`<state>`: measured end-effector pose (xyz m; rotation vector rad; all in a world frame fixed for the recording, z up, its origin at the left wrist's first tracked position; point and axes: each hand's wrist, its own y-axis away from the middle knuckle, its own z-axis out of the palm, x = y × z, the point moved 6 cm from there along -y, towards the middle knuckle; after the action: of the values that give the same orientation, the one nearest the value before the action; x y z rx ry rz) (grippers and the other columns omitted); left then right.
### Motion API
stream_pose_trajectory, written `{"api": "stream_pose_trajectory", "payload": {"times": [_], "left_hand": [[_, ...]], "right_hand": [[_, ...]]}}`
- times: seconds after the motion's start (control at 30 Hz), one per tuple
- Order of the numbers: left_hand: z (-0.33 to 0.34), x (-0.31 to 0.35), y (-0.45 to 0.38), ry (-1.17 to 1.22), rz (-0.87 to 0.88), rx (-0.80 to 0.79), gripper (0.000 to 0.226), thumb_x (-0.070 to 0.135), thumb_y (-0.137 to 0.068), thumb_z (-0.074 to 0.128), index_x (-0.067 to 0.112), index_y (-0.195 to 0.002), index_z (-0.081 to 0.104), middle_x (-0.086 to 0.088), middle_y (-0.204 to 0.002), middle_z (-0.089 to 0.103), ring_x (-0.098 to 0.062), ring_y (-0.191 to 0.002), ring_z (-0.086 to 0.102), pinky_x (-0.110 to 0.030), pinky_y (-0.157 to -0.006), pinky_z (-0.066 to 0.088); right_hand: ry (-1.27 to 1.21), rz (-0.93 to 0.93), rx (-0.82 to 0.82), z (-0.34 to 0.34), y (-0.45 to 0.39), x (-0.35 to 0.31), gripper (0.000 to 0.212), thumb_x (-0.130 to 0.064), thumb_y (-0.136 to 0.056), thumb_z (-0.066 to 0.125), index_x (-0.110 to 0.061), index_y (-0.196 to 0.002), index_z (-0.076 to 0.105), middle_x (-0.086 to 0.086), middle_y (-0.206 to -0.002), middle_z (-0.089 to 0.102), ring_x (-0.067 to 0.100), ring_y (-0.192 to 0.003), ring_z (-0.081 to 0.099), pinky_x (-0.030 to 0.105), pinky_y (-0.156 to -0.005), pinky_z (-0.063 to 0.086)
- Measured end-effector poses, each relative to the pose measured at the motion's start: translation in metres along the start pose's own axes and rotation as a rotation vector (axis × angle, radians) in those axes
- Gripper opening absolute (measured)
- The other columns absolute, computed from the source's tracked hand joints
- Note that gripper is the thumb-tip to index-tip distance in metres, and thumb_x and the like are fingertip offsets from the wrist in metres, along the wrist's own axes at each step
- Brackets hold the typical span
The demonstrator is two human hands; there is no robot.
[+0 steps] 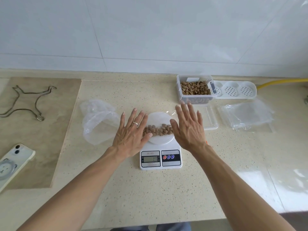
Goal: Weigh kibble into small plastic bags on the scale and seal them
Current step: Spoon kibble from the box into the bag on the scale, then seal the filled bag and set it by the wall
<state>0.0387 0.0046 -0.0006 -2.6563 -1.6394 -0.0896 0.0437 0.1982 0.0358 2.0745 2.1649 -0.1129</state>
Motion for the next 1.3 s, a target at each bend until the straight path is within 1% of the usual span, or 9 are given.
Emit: {"api": "stream_pose_trajectory", "payload": {"times": [0.27,0.4,0.53,0.67,0.8,0.9,1.03,1.17,1.3], "left_hand": [[0.001,0.003,-0.005,0.023,-0.003,-0.023,0.08,0.06,-0.092,0.002,0.012,-0.154,0.013,-0.008,-0.162,0.011,-0.027,-0.149,-0.009,-0.054,-0.118,-0.004],[0.0,0.001,-0.015,0.036,0.015,-0.009,0.078,0.059,-0.094,0.006,0.01,-0.152,0.021,-0.01,-0.16,0.018,-0.028,-0.149,-0.001,-0.056,-0.118,0.0],[-0.006,0.012,-0.043,0.049,0.052,-0.034,0.08,0.06,-0.092,0.001,0.01,-0.153,0.018,-0.01,-0.16,0.019,-0.029,-0.15,0.001,-0.056,-0.117,-0.002],[-0.007,0.035,-0.083,0.063,0.091,-0.129,0.071,0.055,-0.098,0.017,0.012,-0.154,0.008,-0.007,-0.161,0.016,-0.026,-0.15,0.0,-0.055,-0.118,-0.003],[-0.003,0.061,-0.122,0.159,0.113,-0.212,0.061,0.045,-0.1,0.032,0.012,-0.15,0.02,-0.011,-0.153,0.033,-0.025,-0.147,0.016,-0.056,-0.118,0.002],[0.002,0.078,-0.145,0.213,0.098,-0.255,0.051,0.04,-0.099,0.035,0.013,-0.142,0.037,-0.011,-0.141,0.048,-0.025,-0.137,0.037,-0.056,-0.118,0.007],[0.0,0.09,-0.16,0.308,0.074,-0.261,0.043,0.037,-0.099,0.041,0.012,-0.133,0.052,-0.008,-0.129,0.061,-0.024,-0.123,0.053,-0.054,-0.116,0.013],[-0.013,0.079,-0.163,0.618,-0.008,-0.243,0.026,0.024,-0.094,0.053,0.011,-0.111,0.067,-0.007,-0.109,0.07,-0.023,-0.099,0.065,-0.038,-0.091,0.049],[-0.045,0.063,-0.162,0.805,-0.063,-0.207,0.014,0.022,-0.094,0.058,0.018,-0.095,0.071,0.005,-0.079,0.068,-0.01,-0.075,0.065,-0.022,-0.065,0.046]], "right_hand": [[-0.011,0.012,-0.004,0.002,-0.006,0.004,0.076,-0.057,-0.092,0.0,-0.02,-0.156,0.015,0.003,-0.166,0.003,0.02,-0.152,-0.008,0.041,-0.118,-0.01],[-0.079,0.061,-0.006,0.003,-0.008,0.011,0.077,-0.058,-0.091,0.002,-0.019,-0.155,0.021,0.006,-0.165,0.01,0.023,-0.153,-0.001,0.045,-0.121,0.0],[-0.155,0.231,0.017,0.003,-0.004,0.039,0.061,-0.049,-0.101,0.025,-0.014,-0.151,0.03,0.01,-0.16,0.026,0.027,-0.15,0.015,0.045,-0.12,0.015],[-0.228,0.455,0.052,0.006,0.007,0.076,0.049,-0.04,-0.101,0.04,-0.012,-0.14,0.046,0.011,-0.141,0.051,0.029,-0.131,0.042,0.046,-0.105,0.035],[-0.566,0.684,0.008,0.021,0.02,0.101,0.036,-0.037,-0.098,0.046,-0.011,-0.111,0.066,0.01,-0.103,0.072,0.028,-0.091,0.066,0.043,-0.085,0.054],[-0.874,0.729,-0.096,0.031,0.025,0.099,0.026,-0.036,-0.095,0.054,-0.014,-0.093,0.068,0.011,-0.089,0.073,0.028,-0.083,0.069,0.046,-0.081,0.058],[-0.99,0.704,-0.23,0.043,0.021,0.088,0.016,-0.025,-0.09,0.068,-0.009,-0.09,0.069,0.011,-0.09,0.073,0.018,-0.076,0.066,0.03,-0.07,0.055],[-1.086,0.728,-0.184,0.037,0.013,0.083,0.009,-0.007,-0.087,0.069,-0.008,-0.096,0.065,0.015,-0.092,0.072,0.015,-0.069,0.065,0.03,-0.067,0.056],[-1.19,0.671,-0.136,0.014,0.002,0.076,0.007,-0.004,-0.089,0.066,-0.006,-0.095,0.063,0.011,-0.087,0.067,0.015,-0.068,0.062,0.028,-0.066,0.053]]}}
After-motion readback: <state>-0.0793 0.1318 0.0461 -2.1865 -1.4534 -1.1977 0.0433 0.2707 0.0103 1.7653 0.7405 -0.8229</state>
